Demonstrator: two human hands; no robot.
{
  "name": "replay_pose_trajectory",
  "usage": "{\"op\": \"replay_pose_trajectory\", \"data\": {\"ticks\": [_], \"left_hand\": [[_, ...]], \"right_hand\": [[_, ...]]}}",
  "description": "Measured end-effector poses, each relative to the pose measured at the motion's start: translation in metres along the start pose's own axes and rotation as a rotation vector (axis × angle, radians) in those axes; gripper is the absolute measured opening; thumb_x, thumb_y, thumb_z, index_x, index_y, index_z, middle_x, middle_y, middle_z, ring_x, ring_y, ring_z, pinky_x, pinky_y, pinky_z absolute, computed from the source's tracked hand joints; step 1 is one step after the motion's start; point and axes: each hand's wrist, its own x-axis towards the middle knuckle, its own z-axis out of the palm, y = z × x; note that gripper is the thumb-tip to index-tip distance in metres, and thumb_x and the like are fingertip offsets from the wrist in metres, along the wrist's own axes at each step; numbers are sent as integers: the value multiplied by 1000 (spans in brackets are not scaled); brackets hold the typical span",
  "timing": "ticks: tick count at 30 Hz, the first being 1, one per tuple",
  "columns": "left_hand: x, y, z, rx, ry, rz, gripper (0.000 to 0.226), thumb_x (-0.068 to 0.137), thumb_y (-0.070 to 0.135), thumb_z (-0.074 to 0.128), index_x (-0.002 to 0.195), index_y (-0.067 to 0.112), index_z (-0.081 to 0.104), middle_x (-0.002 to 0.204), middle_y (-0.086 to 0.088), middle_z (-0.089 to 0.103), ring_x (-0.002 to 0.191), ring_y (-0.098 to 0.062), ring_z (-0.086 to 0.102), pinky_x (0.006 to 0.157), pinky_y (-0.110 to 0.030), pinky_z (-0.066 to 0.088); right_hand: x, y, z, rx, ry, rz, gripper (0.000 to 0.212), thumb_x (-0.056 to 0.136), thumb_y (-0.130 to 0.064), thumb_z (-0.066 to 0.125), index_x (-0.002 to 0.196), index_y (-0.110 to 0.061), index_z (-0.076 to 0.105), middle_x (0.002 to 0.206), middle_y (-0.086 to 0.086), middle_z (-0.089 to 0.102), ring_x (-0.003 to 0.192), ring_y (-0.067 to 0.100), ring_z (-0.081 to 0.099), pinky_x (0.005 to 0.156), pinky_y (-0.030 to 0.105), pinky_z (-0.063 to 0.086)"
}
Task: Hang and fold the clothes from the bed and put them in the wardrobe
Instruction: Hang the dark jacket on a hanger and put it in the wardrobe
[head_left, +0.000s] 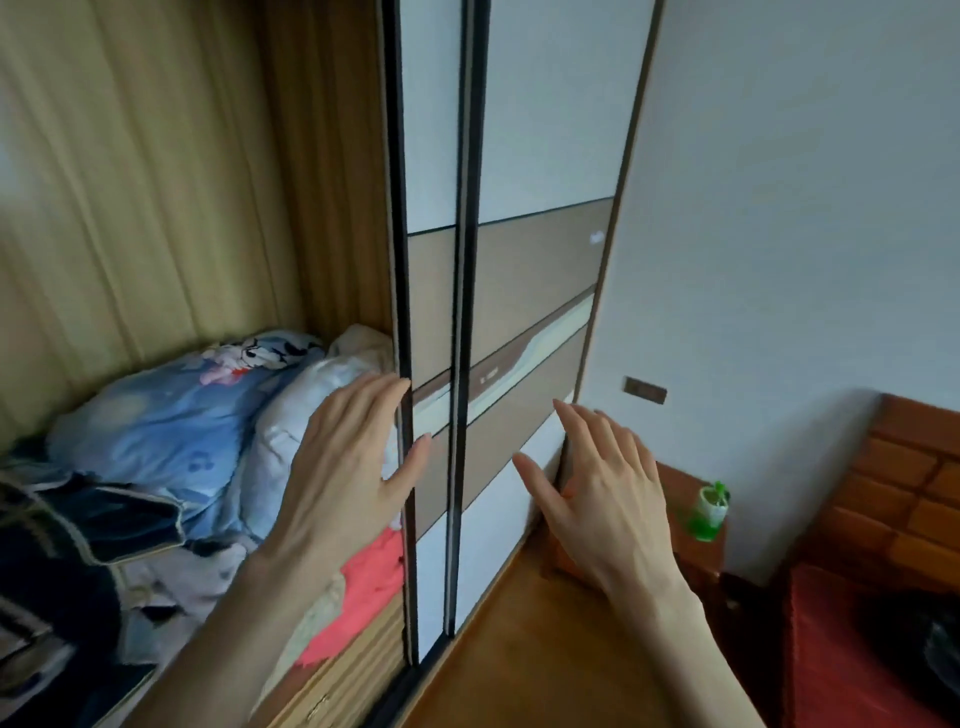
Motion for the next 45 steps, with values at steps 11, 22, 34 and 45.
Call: {"op": "replay_pose_trajectory", "data": {"ticks": [11,22,34,45], "left_hand": [[33,-32,-27,267,93,-246,56,98,46,51,141,11,55,142,-5,58,137,-27,50,111,-48,42],[44,-98,-80,468,201,-425,58,100,55,42,144,19,51,143,4,55,136,-17,46,108,-31,36],[79,-183,-176,602,294,-509,66,99,63,33,151,24,44,150,8,49,140,-11,40,113,-29,33],[144,-223,-266,698,384,-490,64,98,67,29,152,32,38,148,14,47,136,-2,38,108,-20,30]], "right_hand": [[114,-37,55,260,27,-283,72,100,-72,38,150,-23,49,143,-2,58,135,22,51,115,43,38],[176,-149,87,456,2,-488,68,100,-71,35,148,-26,50,140,-8,58,131,17,53,108,38,45],[267,-279,63,553,9,-670,79,94,-81,16,155,-35,37,143,-13,55,126,10,55,105,34,46],[344,-380,-1,745,66,-740,73,97,-74,31,159,-35,28,157,-9,44,138,16,46,110,36,40]]}}
